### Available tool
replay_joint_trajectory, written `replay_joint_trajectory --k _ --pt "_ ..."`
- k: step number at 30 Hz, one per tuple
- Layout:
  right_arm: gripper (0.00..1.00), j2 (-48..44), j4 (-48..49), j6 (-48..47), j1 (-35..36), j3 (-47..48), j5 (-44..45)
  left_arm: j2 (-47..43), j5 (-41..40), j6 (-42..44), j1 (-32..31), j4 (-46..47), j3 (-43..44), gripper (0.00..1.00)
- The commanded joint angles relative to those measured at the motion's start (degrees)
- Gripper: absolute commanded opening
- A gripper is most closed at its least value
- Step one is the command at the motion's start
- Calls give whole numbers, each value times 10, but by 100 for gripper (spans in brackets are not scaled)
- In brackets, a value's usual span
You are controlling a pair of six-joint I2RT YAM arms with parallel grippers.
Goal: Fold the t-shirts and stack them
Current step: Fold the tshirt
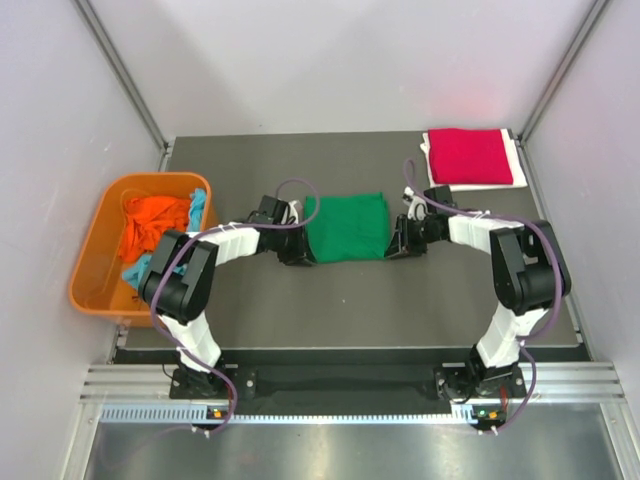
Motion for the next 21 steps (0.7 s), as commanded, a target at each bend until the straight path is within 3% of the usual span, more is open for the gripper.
replay_joint_trajectory --k 1,2,3,4,10,16,17,18,21 --pt "24 12 57 8 6 -10 -33 11 -26 16 -1 10 5 20" --pt "18 11 69 13 7 -12 -31 11 -30 18 -1 6 10 7" --pt "4 10 73 20 6 -18 -28 12 -36 19 -1 -2 13 0" --pt "0 8 74 24 5 -20 -19 13 -54 20 -1 -22 18 0" --pt "0 -27 101 68 3 -73 23 6 -148 16 -1 -92 34 0" --pt "0 -63 106 65 3 -105 44 0 -145 8 -1 -95 37 0" --pt "2 -72 93 63 3 -103 44 2 -132 5 -1 -93 38 0" --pt "17 -79 85 58 3 -97 46 7 -126 5 -2 -89 39 0" --pt "41 -95 52 40 3 -59 62 12 -118 4 -6 -87 42 0"
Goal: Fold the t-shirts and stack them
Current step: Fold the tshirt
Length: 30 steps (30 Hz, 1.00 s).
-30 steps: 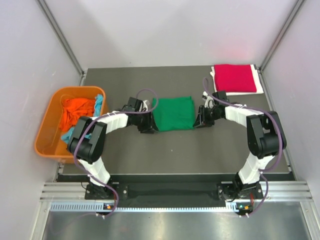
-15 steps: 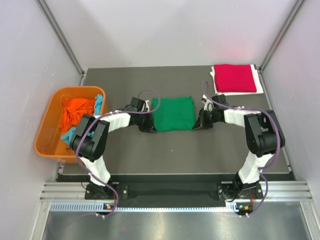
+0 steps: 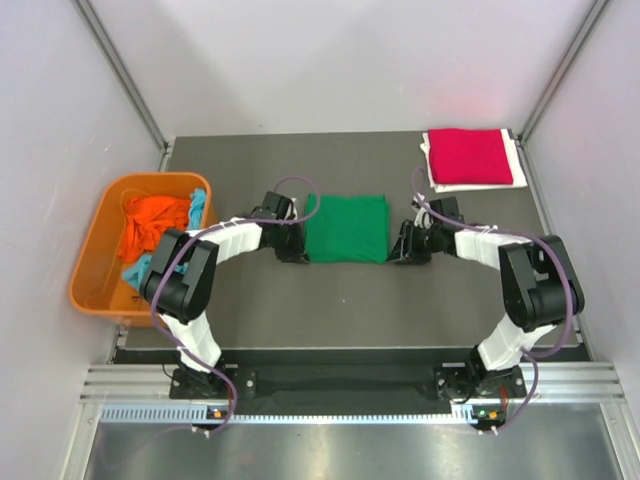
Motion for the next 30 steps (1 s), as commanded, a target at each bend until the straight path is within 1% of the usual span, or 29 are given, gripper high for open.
replay_joint_trajectory --k 1,2,4,5,6,8,9,11,14,19,22,24,25,26,27,29,30 --pt "44 -30 -33 -34 3 52 35 5 -31 6 -1 -27 9 0" --pt "50 -13 -50 -40 2 86 43 6 -31 6 -2 -28 9 0" --pt "54 11 -57 -61 -1 122 41 8 -27 7 -2 -27 10 0" --pt "58 40 -59 -71 -2 160 35 9 -26 7 -2 -28 11 0" --pt "59 57 -66 -79 -5 181 35 10 -23 7 -2 -28 12 0" --pt "60 108 -81 -89 -8 223 41 11 -18 7 -3 -27 13 0" --pt "61 125 -83 -96 -11 261 38 12 -17 7 -4 -28 13 0" --pt "61 170 -85 -103 -14 313 14 15 -15 7 -7 -27 16 0" --pt "61 219 -96 -104 -15 375 19 20 -11 8 -10 -30 19 0" --pt "61 285 -110 -108 -21 440 31 24 -9 9 -16 -33 21 0" --pt "59 300 -89 -104 -22 457 20 26 -11 10 -17 -31 19 0" --pt "51 306 -76 -98 -24 463 11 25 -15 9 -18 -32 17 0" --pt "44 311 -67 -96 -28 463 5 25 -16 6 -18 -32 14 0" --pt "22 315 -66 -92 -29 464 4 26 -19 6 -18 -33 13 0" --pt "15 316 -63 -90 -34 462 6 26 -25 3 -18 -33 11 0" --pt "3 319 -41 -73 -42 450 4 30 -28 0 -18 -34 9 0" --pt "1 322 -36 -67 -51 450 -5 32 -34 -2 -18 -36 7 0"
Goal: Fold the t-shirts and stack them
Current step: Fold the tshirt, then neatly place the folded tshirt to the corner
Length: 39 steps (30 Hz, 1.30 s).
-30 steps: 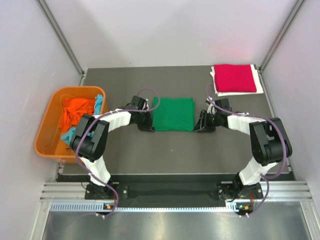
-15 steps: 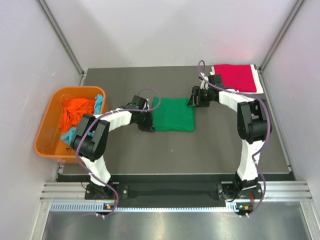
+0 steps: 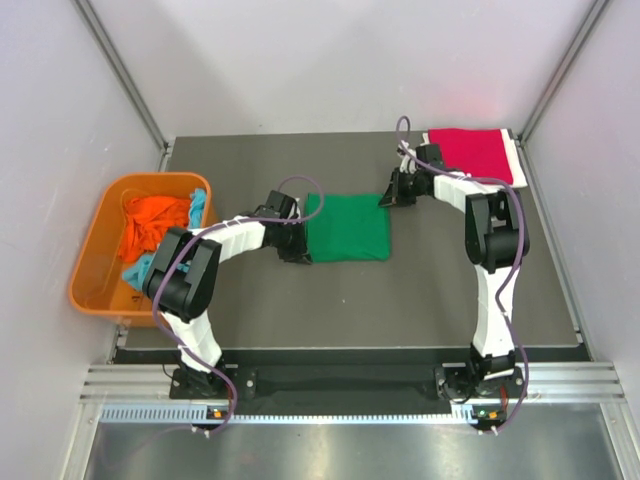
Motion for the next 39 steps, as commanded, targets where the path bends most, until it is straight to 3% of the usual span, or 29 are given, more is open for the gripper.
replay_joint_trajectory --k 1,8,13,15,16,20,23,27,31,39 --pt "1 10 60 22 -31 5 -13 23 -37 -1 -5 -28 -9 0" --pt "1 17 76 76 -46 4 -39 39 -58 -6 -4 -48 -7 0" --pt "11 -9 64 96 -50 -17 -43 39 -63 -9 -1 -69 18 0" --pt "22 -26 72 101 -51 -38 -47 39 -61 -7 -1 -80 34 1" --pt "26 -40 73 101 -51 -43 -46 37 -59 -7 -1 -83 39 9" --pt "52 -47 51 68 -51 -39 -41 28 -48 0 -1 -99 65 25" --pt "60 -21 20 46 -51 -10 -57 19 -60 5 -1 -123 93 30" --pt "64 28 -34 18 -51 42 -72 -4 -82 15 -16 -123 135 32" --pt "65 63 -64 -10 -49 73 -88 -18 -54 1 -59 -75 163 32" --pt "63 95 -118 -49 -38 118 -91 48 1 -70 -150 127 176 31"
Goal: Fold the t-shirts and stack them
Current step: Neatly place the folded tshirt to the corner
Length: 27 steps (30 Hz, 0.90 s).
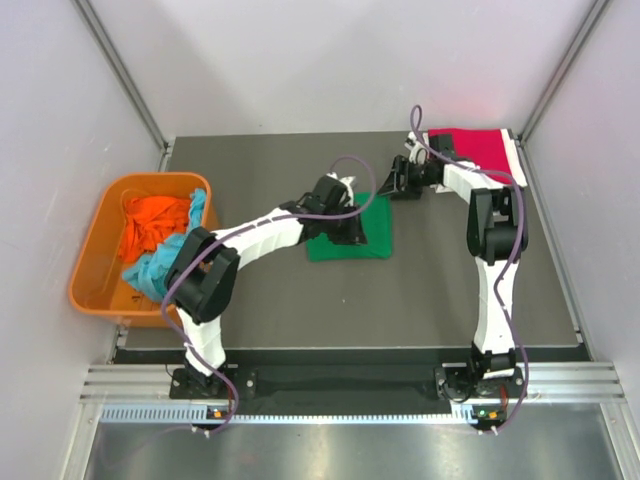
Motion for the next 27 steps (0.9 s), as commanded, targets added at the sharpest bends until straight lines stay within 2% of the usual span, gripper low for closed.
replay_joint_trajectory --k 1,3,9,19,27 --pt "64 41 -60 -50 8 26 21 49 27 -41 -23 123 25 30" --pt "63 44 -67 -52 13 33 16 80 41 -51 -38 154 37 30" --pt "63 46 -72 -55 15 32 12 129 22 -53 -66 157 42 29" --pt "61 52 -98 -86 15 42 -1 96 -2 -60 -69 177 -37 28" --pt "56 68 -119 -91 15 65 -7 80 -4 -63 -75 170 -42 27"
